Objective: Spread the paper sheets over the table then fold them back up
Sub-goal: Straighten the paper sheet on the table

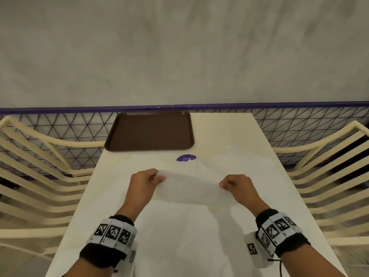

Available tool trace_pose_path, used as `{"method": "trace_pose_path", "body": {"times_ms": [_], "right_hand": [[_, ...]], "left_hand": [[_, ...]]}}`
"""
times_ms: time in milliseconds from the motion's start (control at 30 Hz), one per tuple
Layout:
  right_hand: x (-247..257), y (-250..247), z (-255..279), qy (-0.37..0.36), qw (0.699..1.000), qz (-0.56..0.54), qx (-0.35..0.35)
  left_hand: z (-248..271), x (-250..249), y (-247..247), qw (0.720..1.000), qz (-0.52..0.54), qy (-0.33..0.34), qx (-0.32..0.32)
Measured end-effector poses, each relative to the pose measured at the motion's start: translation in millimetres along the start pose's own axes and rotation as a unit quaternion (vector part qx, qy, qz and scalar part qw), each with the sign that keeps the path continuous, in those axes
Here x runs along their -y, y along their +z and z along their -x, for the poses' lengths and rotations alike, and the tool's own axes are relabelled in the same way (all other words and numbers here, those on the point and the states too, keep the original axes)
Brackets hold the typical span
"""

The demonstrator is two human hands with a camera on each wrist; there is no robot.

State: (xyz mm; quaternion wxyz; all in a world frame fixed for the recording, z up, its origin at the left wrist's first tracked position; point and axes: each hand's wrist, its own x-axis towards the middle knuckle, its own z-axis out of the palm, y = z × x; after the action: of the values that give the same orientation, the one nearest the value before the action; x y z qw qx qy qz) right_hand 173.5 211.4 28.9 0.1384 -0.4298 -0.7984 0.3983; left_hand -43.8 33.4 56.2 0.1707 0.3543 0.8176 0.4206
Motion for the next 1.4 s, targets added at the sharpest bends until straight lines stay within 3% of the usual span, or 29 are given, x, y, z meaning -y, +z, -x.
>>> {"method": "trace_pose_path", "body": {"times_ms": [167,300,333,367,400,467,500,567,667,767,867,1033,1133,1300,1400], "right_hand": [[-15,6,6,0.011,0.993,0.111,0.045],[-11,4,14,0.052,0.938,0.230,0.253],[-5,2,18,0.056,0.924,0.268,0.266],[4,0,21,0.035,0.922,0.310,0.228],[17,-3,25,-0.002,0.934,0.333,0.133],[54,-10,32,-0.093,0.963,0.236,-0.095],[74,-13,34,-0.145,0.967,0.146,-0.151],[110,-19,35,-0.196,0.975,0.035,-0.101],[138,-18,31,-0.176,0.983,0.027,0.051],[138,-18,28,-0.147,0.986,-0.007,0.076],[116,-23,26,-0.090,0.991,0.017,0.098],[74,-48,20,-0.008,0.988,0.023,0.152],[58,-56,13,0.008,0.995,-0.044,0.094],[49,-49,31,-0.044,0.984,-0.123,-0.118],[28,-36,64,-0.088,0.977,-0.141,-0.131]], "left_hand": [[-9,-13,-3,0.999,0.033,0.013,-0.015],[-13,-29,-8,0.997,0.006,0.055,-0.057],[-12,-31,-9,0.996,0.015,0.059,-0.062],[-12,-34,-10,0.996,0.025,0.067,-0.056],[-11,-37,-11,0.996,0.021,0.079,-0.043],[-9,-44,-12,0.993,-0.030,0.113,-0.007],[-8,-49,-12,0.989,-0.067,0.133,0.006],[-7,-59,-12,0.980,-0.101,0.172,0.025],[-3,-77,-15,0.972,-0.067,0.210,0.078],[0,-89,-21,0.974,-0.024,0.204,0.094],[-4,-83,-29,0.985,0.017,0.165,0.039],[-11,-42,-36,0.995,0.098,0.026,0.002],[-10,-29,-29,0.991,0.130,-0.027,-0.012],[11,-28,-25,0.987,0.156,-0.018,-0.022],[39,-17,-24,0.982,0.188,-0.016,0.007]]}}
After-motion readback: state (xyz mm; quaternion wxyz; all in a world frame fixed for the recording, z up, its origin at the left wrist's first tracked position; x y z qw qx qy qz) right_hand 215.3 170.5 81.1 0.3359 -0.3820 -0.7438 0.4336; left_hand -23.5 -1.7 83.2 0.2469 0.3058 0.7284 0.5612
